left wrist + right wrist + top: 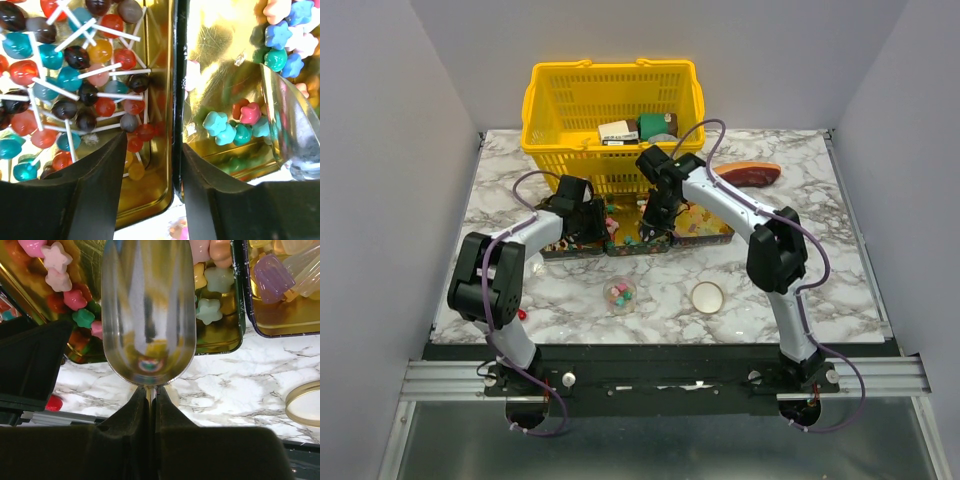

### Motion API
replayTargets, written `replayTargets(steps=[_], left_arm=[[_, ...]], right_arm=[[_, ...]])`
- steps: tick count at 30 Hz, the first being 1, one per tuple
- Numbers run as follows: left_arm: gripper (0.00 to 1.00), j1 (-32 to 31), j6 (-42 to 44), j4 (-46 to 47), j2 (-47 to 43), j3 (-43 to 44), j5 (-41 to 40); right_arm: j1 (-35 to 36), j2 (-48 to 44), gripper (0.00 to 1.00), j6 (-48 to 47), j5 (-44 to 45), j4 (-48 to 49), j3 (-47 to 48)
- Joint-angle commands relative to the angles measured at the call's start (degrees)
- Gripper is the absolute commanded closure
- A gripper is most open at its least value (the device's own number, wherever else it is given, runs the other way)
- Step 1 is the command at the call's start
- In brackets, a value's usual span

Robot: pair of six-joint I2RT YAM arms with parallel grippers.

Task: Pack the candies
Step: Scoop the fake candies from the storage box.

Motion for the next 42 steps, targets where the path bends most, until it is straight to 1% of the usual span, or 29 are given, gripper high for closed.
replayTargets(steps=[1, 5, 6, 8, 9, 10, 15, 17, 18, 22, 29, 30, 32, 33, 35, 37, 41, 42], left_arm=[[0.51, -0.8, 0.9, -0.3, 1.8, 1.4, 0.9], [0.61, -1.2, 1.5, -1.2, 2.7, 1.6, 0.3], [0.7, -1.4, 1.6, -1.5, 2.9, 1.8, 0.2], [0.8, -1.8, 2.0, -2.2, 3.3, 2.1, -0.2], [0.88, -2.1, 2.2, -2.4, 3.5, 2.3, -0.6], [0.91, -2.2, 2.4, -2.7, 3.7, 2.4, -1.0], [1.0, -2.8, 3.0, -3.9, 4.4, 3.0, -1.8], [1.0, -3.0, 3.3, -4.4, 4.5, 3.0, -1.9], [1.0, -3.0, 3.3, -4.4, 4.7, 3.1, -2.1], [1.0, -3.3, 3.4, -4.7, 5.0, 3.4, -2.2], [1.0, -3.4, 3.4, -5.1, 5.2, 3.7, -2.6], [0.96, -3.4, 3.4, -5.1, 5.2, 3.7, -2.6], [0.92, -3.4, 3.3, -5.0, 5.1, 3.7, -2.7], [0.86, -3.4, 3.3, -5.1, 5.0, 3.7, -2.7], [0.82, -3.5, 3.2, -5.0, 4.7, 3.7, -2.7], [0.75, -3.4, 3.2, -4.9, 4.5, 3.6, -2.6], [0.68, -3.4, 3.0, -4.7, 3.5, 3.3, -2.4], [0.64, -3.4, 3.0, -4.7, 3.2, 3.2, -2.4]], right_arm=[[-0.8, 5.0, 1.0, 0.2, 3.6, -0.3, -2.8], [-0.7, 6.6, 1.0, -1.8, 4.5, 1.0, -3.1], [-0.7, 7.1, 1.0, -2.4, 5.0, 1.6, -3.1], [-0.8, 7.5, 1.0, -3.3, 5.8, 1.7, -2.8], [-0.8, 7.9, 1.0, -3.7, 5.9, 2.3, -2.9], [-0.9, 8.2, 1.0, -4.2, 6.2, 2.4, -2.9], [-1.7, 9.8, 1.0, -4.7, 6.8, 3.1, -2.6], [-2.2, 10.5, 1.0, -4.8, 6.8, 3.2, -2.5], [-2.4, 10.6, 1.0, -4.8, 8.8, 3.2, -2.4], [-3.0, 10.9, 1.0, -5.3, 10.6, 3.9, -2.4], [-3.0, 10.9, 1.0, -8.3, 13.1, 6.1, -3.8], [-3.0, 10.5, 1.0, -8.8, 13.2, 7.1, -4.4], [-3.0, 9.7, 1.0, -9.8, 13.6, 8.4, -5.9], [-3.0, 8.7, 1.0, -10.3, 13.9, 10.0, -7.6], [-3.0, 7.7, 1.0, -11.6, 14.6, 11.7, -9.4], [-3.0, 6.3, 1.0, -13.0, 15.5, 14.0, -11.8], [-2.9, 5.1, 1.0, -14.9, 17.2, 16.2, -14.1], [-2.8, 4.8, 1.0, -15.1, 18.1, 16.9, -14.4]])
